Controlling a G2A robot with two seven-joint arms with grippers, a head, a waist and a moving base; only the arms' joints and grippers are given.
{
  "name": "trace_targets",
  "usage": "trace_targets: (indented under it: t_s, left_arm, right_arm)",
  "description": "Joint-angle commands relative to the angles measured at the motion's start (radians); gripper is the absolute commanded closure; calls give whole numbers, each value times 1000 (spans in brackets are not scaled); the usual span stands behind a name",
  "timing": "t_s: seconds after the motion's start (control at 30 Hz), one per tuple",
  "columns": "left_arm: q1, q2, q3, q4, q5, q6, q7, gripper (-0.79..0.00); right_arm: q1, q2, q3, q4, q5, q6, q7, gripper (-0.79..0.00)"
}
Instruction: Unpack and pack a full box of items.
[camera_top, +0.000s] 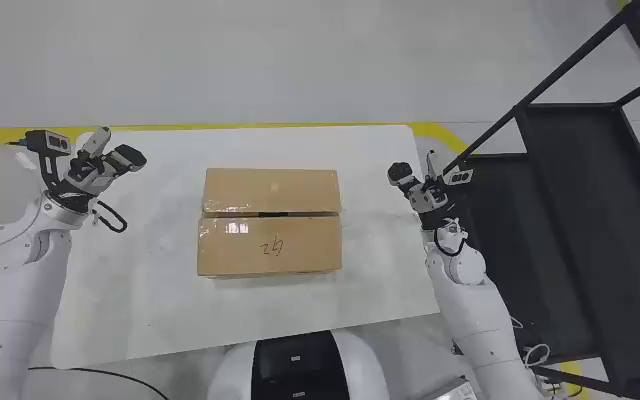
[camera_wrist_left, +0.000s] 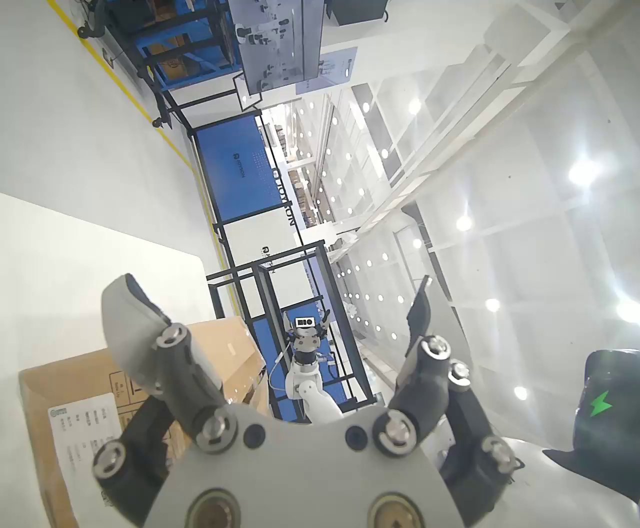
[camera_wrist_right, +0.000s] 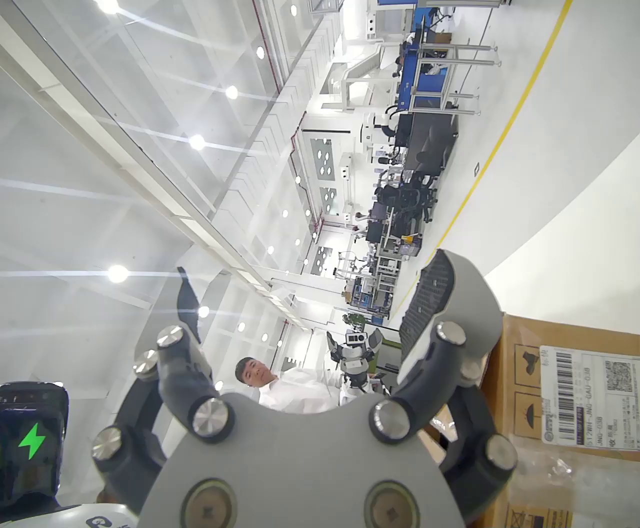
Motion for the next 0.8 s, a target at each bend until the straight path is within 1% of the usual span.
trace_targets:
  t_s: [0.0,0.3,0.37,0.4,0.43,0.5,0.53,0.63,0.77]
  left_arm:
    - [0,0,0,0,0,0,0,-784]
    - [0,0,0,0,0,0,0,-784]
    - [5,-1,1,-5,0,7,8,-785]
    - [13,-2,0,-17,1,17,13,-785]
    - [20,-2,0,-32,-6,24,0,-785]
    - [35,-1,-6,-58,-28,14,-71,-785]
    - [39,1,-12,-65,-21,6,-113,-785]
    - [48,6,-28,-80,3,-18,-191,-785]
    - [53,12,-40,-105,40,-42,-288,-785]
  right_arm:
    - [0,0,0,0,0,0,0,-785]
    - [0,0,0,0,0,0,0,-784]
    - [-1,0,-2,-2,3,14,4,-785]
    - [-1,2,-1,-7,-3,35,25,-785]
    - [2,7,3,-4,-30,54,67,-785]
    - [13,18,14,11,-66,88,165,-785]
    - [20,23,15,22,-86,110,224,-785]
    - [44,38,28,53,-91,165,388,-785]
    - [69,60,38,81,-145,206,604,-785]
